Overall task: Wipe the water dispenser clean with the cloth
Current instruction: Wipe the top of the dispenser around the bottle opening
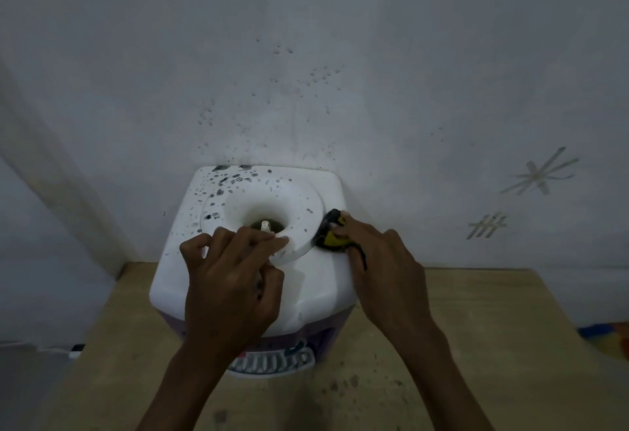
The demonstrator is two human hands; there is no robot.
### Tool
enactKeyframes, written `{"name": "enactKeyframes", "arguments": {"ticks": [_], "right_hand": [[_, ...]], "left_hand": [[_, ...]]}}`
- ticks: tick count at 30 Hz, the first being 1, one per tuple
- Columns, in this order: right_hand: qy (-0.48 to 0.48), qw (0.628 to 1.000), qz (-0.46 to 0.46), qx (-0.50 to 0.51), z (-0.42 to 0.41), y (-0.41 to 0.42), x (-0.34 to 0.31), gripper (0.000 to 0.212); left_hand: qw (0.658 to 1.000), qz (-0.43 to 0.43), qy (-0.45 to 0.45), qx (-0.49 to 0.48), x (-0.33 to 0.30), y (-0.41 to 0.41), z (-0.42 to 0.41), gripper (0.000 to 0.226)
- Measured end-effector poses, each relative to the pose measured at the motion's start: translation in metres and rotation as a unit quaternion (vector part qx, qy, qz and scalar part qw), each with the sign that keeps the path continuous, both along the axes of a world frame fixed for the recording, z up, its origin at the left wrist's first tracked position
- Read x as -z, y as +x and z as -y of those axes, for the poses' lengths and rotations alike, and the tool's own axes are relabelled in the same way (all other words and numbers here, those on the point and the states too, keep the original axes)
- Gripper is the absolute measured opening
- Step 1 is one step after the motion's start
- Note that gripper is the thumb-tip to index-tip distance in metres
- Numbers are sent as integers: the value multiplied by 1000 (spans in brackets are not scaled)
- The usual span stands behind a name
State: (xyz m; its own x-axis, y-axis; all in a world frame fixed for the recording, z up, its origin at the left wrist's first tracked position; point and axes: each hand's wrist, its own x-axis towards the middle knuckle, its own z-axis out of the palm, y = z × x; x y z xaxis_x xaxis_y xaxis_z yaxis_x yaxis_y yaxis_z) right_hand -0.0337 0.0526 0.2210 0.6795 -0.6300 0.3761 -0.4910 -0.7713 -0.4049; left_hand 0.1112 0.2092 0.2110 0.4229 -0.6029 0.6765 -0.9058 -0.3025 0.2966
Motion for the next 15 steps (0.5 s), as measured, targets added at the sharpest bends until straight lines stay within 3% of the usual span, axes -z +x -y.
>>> {"name": "enactKeyframes", "arguments": {"ticks": [7, 15], "right_hand": [[-75, 995, -56, 46, 48, 65, -17, 33], [-61, 992, -90, 57, 67, 95, -25, 29]], "left_hand": [[1000, -4, 4, -1, 0, 0, 0, 30], [1000, -13, 9, -2, 0, 0, -1, 31]]}}
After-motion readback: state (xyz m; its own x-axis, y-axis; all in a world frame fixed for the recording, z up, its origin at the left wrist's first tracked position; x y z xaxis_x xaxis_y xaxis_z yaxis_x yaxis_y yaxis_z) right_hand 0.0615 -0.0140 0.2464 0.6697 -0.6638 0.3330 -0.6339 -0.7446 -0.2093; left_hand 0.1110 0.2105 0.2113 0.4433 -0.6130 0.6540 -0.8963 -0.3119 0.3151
